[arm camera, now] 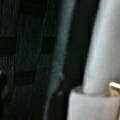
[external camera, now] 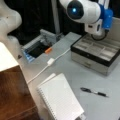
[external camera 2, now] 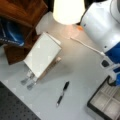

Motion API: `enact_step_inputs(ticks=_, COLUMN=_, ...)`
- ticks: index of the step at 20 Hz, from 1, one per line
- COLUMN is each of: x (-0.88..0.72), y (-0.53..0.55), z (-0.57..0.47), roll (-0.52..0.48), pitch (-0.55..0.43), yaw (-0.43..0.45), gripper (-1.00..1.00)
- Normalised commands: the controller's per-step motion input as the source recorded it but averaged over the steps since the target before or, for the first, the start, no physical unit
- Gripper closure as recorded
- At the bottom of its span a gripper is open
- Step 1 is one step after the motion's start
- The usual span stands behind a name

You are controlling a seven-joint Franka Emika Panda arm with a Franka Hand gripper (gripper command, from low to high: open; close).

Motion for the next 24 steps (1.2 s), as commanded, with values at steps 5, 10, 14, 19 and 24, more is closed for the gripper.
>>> enact_step_inputs(ticks=5, x=0.0, y=0.31, z=-0.02, roll=0.116, pitch=0.027, yaw=-0.162, gripper=-1.0)
enact_step_inputs(ticks=10, x=0.03, y=0.35, z=-0.02, roll=0.078, pitch=0.012, yaw=-0.16, gripper=-1.0)
enact_step_inputs(ticks=14, x=0.11, y=0.31, z=-0.02, roll=0.051, pitch=0.017, yaw=-0.117, gripper=-1.0)
enact_step_inputs(ticks=19, x=0.15, y=0.24, z=-0.01, roll=0.062, pitch=0.052, yaw=-0.084, gripper=-1.0)
enact_step_inputs(ticks=24, x=0.1, y=0.09, z=0.04, roll=0.069, pitch=0.069, yaw=-0.078, gripper=-1.0)
